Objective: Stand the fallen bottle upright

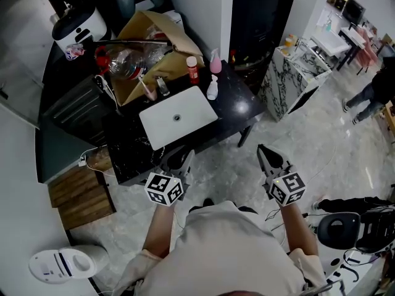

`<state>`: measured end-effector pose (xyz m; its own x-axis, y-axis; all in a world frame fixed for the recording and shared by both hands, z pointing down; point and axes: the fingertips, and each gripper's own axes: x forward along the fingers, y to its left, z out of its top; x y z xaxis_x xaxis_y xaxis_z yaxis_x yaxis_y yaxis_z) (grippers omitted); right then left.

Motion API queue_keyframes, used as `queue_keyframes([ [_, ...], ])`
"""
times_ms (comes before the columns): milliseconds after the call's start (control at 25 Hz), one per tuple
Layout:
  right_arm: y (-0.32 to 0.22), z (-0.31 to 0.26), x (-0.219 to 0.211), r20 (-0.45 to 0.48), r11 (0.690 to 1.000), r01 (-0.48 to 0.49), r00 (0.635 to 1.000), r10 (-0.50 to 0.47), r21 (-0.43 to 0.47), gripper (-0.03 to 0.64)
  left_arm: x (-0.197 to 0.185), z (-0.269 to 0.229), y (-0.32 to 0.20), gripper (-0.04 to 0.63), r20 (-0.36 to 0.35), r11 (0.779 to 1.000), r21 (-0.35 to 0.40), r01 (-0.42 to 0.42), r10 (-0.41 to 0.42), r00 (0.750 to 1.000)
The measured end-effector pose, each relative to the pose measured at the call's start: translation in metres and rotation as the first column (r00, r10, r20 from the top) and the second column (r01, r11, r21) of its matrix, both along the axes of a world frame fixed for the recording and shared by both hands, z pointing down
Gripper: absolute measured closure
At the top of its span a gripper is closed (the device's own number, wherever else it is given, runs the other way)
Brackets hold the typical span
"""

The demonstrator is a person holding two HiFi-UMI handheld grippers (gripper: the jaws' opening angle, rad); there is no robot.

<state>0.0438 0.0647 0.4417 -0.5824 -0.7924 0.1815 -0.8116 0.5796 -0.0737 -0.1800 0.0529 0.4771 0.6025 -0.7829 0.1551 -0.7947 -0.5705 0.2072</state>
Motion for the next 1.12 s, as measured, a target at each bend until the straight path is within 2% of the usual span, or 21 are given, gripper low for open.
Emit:
queue_keyframes([
  [640, -0.007, 0.005, -0.027, -0.033, 0.999, -0.043, 0.999, 0.042, -0.017, 0.584, -0.019, 0.006, -0.010, 0.351, 0.032, 0.997, 0.000, -0.080, 0.080, 0.996],
  [1120, -0.008, 0.010, -0.026, -0.044, 0.998, -0.060, 0.997, 0.059, -0.024, 0.584, -0.022, 0.011, -0.020, 0.339, 0.008, 0.997, -0.019, -0.076, 0.077, 0.997],
])
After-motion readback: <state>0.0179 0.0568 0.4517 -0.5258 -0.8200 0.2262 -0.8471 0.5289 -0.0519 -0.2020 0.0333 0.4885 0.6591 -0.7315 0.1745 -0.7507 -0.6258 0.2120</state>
